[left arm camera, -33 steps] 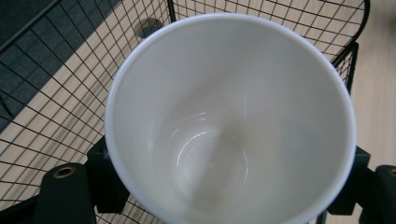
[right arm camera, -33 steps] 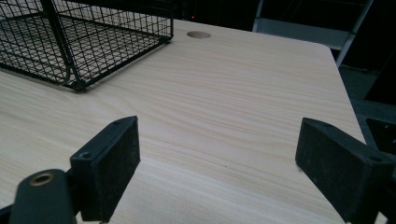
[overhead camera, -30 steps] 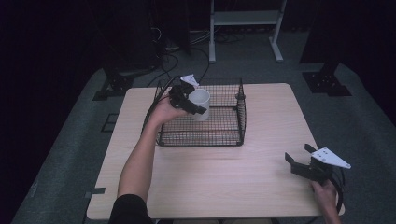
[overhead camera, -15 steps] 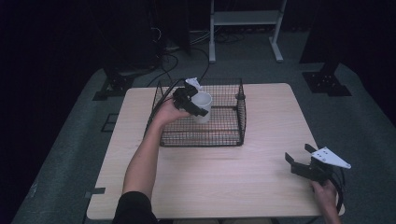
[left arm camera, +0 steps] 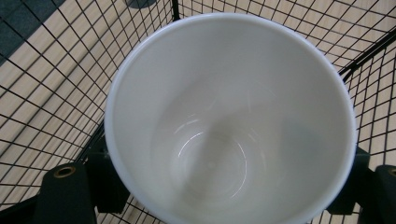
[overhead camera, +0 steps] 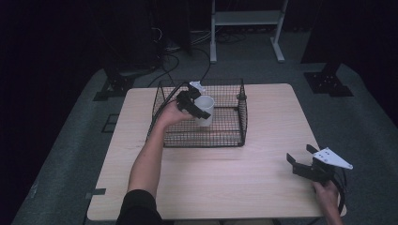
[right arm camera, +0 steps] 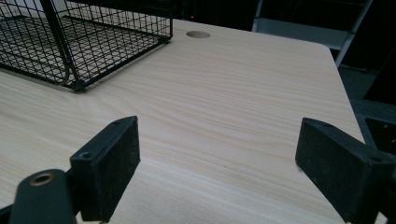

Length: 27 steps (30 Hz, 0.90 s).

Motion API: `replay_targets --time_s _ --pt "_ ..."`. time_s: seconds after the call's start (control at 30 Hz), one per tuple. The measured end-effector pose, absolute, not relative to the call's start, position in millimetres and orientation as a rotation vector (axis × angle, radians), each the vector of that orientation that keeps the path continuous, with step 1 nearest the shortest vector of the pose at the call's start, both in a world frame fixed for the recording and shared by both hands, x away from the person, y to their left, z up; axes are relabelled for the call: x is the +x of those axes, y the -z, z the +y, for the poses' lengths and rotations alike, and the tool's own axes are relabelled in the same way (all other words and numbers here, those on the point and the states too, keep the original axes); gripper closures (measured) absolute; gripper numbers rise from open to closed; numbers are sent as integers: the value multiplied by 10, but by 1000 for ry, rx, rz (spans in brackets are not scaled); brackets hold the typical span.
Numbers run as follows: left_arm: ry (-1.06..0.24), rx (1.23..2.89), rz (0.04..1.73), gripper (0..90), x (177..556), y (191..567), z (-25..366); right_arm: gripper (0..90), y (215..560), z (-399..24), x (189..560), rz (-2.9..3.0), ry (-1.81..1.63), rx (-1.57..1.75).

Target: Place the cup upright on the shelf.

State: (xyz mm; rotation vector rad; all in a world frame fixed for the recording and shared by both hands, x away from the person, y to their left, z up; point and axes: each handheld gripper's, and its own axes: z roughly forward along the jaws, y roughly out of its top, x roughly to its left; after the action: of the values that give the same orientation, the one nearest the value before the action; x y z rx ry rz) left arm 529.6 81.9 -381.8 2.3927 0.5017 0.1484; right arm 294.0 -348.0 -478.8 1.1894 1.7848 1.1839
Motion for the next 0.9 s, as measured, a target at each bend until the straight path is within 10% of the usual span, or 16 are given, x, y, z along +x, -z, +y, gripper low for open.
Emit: replay_targets --time_s 0.9 --pt "-94 2437 528 212 5368 4016 760 130 4788 -3484 2939 1783 -1187 1192"
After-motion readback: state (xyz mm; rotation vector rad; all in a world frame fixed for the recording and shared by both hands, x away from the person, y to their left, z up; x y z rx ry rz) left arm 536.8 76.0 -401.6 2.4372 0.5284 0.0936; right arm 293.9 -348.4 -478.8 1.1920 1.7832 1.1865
